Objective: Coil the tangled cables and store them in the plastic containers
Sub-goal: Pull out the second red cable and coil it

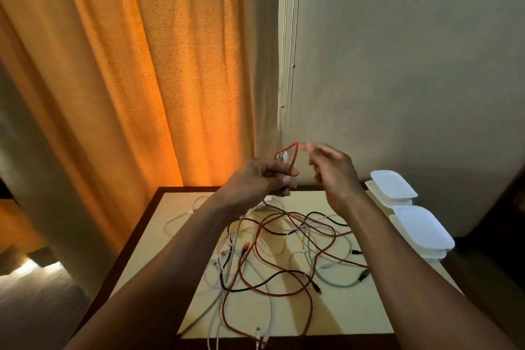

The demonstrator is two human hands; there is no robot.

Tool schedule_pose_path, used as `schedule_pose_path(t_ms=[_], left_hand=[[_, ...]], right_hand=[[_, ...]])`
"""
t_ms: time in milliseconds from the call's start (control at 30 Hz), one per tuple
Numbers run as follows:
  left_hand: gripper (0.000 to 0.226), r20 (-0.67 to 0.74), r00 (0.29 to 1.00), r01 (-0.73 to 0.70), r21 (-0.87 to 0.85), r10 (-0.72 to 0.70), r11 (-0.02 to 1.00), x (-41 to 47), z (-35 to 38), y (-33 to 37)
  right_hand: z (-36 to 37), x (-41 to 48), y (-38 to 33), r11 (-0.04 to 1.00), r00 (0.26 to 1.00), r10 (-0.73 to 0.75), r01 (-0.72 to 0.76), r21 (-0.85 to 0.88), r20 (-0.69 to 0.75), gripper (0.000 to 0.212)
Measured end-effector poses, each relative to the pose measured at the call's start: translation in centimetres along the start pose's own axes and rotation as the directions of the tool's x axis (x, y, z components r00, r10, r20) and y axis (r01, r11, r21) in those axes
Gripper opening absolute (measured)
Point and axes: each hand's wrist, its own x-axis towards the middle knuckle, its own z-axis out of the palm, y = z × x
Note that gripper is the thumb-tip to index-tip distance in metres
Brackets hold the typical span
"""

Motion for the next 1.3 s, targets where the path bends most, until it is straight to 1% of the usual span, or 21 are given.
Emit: schedule_pose_path(t_ms=[33,100,133,167,233,300,367,433,500,567,667,700,767,833,900,967,1000,1100,1200,1267,1300], left_hand=[[0.021,0.007,1.000,-0.005,0.009,0.005,1.000,-0.4,-0.1,0.2],[0.025,0.061,0.998,-0.028,0.024,0.026,0.999,-1.3,-0.3,0.8],[0.028,0.095,0.995,-0.043,0.016,0.041,0.999,-1.7,-0.3,1.4],[0.031,0.116,0.992,-0.054,0.002,0.053,0.999,-2.1,-0.1,1.9],[0.033,0.098,0.994,-0.041,-0.068,0.048,0.997,-2.5,0.4,3.0],[0.035,0.067,0.998,0.011,-0.176,0.001,0.984,-2.8,0.7,4.1],[0.028,0.165,0.984,0.114,-0.255,-0.073,0.960,-3.1,0.4,5.2],[0.023,0.300,0.945,0.204,-0.226,-0.131,0.952,-3.4,-0.2,6.1],[0.036,0.278,0.948,0.205,-0.155,-0.157,0.966,-3.5,-0.5,6.4],[0.031,0.244,0.967,0.119,-0.198,-0.068,0.973,-3.7,-0.5,6.9],[0.016,0.232,0.962,-0.028,-0.434,0.142,0.901,-4.5,-0.2,8.0],[0.012,0.173,0.961,-0.094,-0.530,0.216,0.843,-4.6,-0.2,8.2],[0.020,-0.023,0.942,-0.268,-0.652,0.334,0.710,-4.2,-0.5,8.7],[0.026,-0.194,0.898,-0.418,-0.655,0.394,0.629,-3.3,-1.3,8.9],[0.029,-0.297,0.860,-0.509,-0.481,0.414,0.714,-2.3,-2.1,8.3],[0.035,-0.330,0.820,-0.530,-0.126,0.468,0.839,-1.7,-2.5,7.4],[0.038,-0.302,0.815,-0.506,0.043,0.494,0.861,-1.6,-2.6,6.9],[0.041,-0.149,0.878,-0.373,0.380,0.454,0.846,-1.8,-3.4,5.4],[0.039,0.046,0.957,-0.249,0.633,0.286,0.733,-2.1,-3.9,3.4],[0.039,0.121,0.974,-0.221,0.692,0.192,0.688,-2.4,-3.3,2.5],[0.040,0.131,0.977,-0.212,0.663,0.168,0.717,-2.6,-2.8,2.4]], right_hand=[[-0.3,-0.1,0.2,0.992,0.996,-0.093,0.092,-0.088,-0.014,0.030],[-0.9,-0.1,0.7,0.911,0.952,-0.282,0.305,-0.279,0.120,0.057],[-0.9,0.0,0.7,0.863,0.914,-0.341,0.396,-0.312,0.217,0.060],[-0.8,0.0,0.5,0.838,0.880,-0.374,0.456,-0.301,0.293,0.054],[-0.4,0.3,-0.1,0.867,0.874,-0.354,0.440,-0.233,0.333,0.035],[0.0,0.1,-0.9,0.916,0.895,-0.309,0.372,-0.152,0.322,0.033],[0.4,-0.1,-1.4,0.925,0.887,-0.311,0.365,-0.104,0.341,0.038],[0.5,-0.3,-2.0,0.930,0.878,-0.313,0.360,-0.070,0.362,0.043],[0.3,-0.5,-2.5,0.943,0.887,-0.298,0.331,-0.036,0.352,0.039],[0.3,-0.7,-2.8,0.963,0.893,-0.262,0.269,0.032,0.367,0.024],[1.1,-1.4,-2.3,0.980,0.911,-0.187,0.148,0.132,0.368,0.018],[1.4,-1.8,-1.6,0.984,0.916,-0.170,0.140,0.107,0.364,0.021],[1.9,-2.9,0.1,0.985,0.906,-0.166,0.167,0.032,0.389,0.024],[2.1,-4.0,1.4,0.988,0.906,-0.121,0.147,-0.035,0.406,0.027],[1.9,-5.0,1.7,0.983,0.912,-0.089,0.144,-0.111,0.400,0.027],[1.4,-5.8,1.1,0.923,0.907,-0.181,0.291,-0.253,0.381,0.024],[0.9,-6.1,0.7,0.863,0.889,-0.261,0.389,-0.321,0.375,0.023],[-1.4,-5.8,-0.8,0.631,0.805,-0.465,0.593,-0.500,0.368,0.022],[-3.7,-5.3,-3.7,0.448,0.718,-0.552,0.685,-0.575,0.425,0.023],[-4.3,-5.2,-6.3,0.313,0.636,-0.577,0.751,-0.581,0.512,0.028],[-4.4,-5.0,-7.5,0.260,0.600,-0.584,0.776,-0.575,0.546,0.029]])
